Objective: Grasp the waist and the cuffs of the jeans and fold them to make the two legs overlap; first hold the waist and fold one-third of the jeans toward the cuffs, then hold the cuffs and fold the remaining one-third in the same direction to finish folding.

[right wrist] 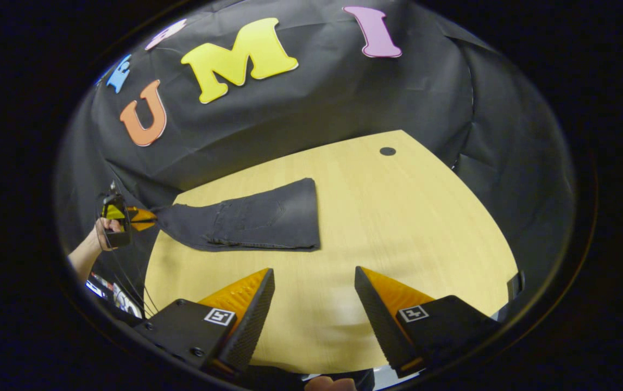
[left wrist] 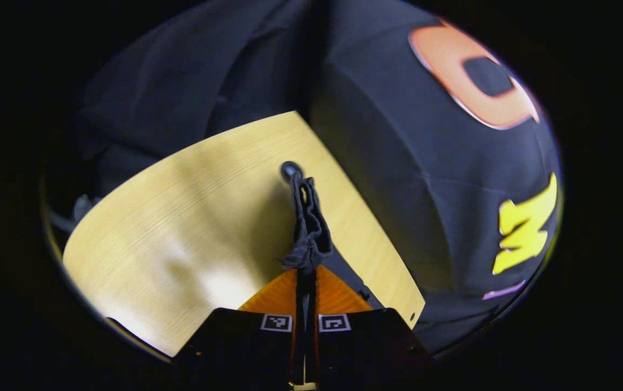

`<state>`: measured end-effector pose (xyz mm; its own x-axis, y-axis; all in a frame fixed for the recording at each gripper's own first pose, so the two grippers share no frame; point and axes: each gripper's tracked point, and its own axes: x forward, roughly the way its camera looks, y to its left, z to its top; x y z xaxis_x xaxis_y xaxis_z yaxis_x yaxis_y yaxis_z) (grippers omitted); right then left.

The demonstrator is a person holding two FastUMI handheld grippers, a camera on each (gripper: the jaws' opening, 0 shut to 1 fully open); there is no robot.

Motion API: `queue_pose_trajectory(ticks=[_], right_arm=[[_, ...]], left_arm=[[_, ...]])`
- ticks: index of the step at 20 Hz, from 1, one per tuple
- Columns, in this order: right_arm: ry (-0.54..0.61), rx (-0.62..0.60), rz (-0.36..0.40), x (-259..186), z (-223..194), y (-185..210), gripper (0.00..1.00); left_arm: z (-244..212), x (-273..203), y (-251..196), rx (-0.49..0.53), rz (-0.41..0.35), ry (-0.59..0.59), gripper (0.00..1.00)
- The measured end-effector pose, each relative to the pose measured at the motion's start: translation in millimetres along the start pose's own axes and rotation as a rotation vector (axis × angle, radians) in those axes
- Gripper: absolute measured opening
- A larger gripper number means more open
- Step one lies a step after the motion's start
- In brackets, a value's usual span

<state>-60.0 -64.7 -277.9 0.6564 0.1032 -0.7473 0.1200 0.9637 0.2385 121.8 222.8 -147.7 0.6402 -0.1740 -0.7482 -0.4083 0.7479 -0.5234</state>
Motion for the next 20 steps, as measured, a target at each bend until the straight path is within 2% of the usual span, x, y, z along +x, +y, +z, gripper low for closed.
queue_pose_trajectory(ticks=[2, 5, 9, 10, 11, 12, 13, 18, 19, 20], right_arm=[[-0.013, -0.003, -0.004, -6, 2, -4, 0.93], [-0.023, 0.000, 0.000, -10, 3, -11, 0.93], [-0.042, -0.015, 0.004, -18, 6, -16, 0.93], [-0.043, -0.022, 0.004, -19, 4, -18, 0.87], [-0.046, -0.034, 0.006, -22, 3, -19, 0.87], [-0.052, -0.046, 0.002, -23, 4, -20, 0.87], [-0.056, -0.057, 0.000, -25, 4, -21, 0.95], [-0.088, -0.116, -0.031, -37, 5, -32, 0.97], [-0.097, -0.131, -0.038, -40, 6, -34, 0.92], [-0.101, -0.144, -0.043, -41, 6, -36, 0.98]], left_arm=[[1, -24, -30, 0.133, -0.065, -0.030, 0.04], [2, -44, -64, 0.237, -0.141, -0.052, 0.04], [-28, -57, -103, 0.391, -0.176, -0.082, 0.04], [-35, -61, -113, 0.421, -0.183, -0.085, 0.04], [-41, -63, -122, 0.456, -0.185, -0.092, 0.04], [-46, -64, -129, 0.492, -0.188, -0.100, 0.04], [-54, -64, -136, 0.523, -0.192, -0.105, 0.04], [-90, -68, -173, 0.681, -0.205, -0.122, 0.04], [-100, -65, -180, 0.710, -0.207, -0.125, 0.04], [-108, -60, -185, 0.747, -0.204, -0.130, 0.04]])
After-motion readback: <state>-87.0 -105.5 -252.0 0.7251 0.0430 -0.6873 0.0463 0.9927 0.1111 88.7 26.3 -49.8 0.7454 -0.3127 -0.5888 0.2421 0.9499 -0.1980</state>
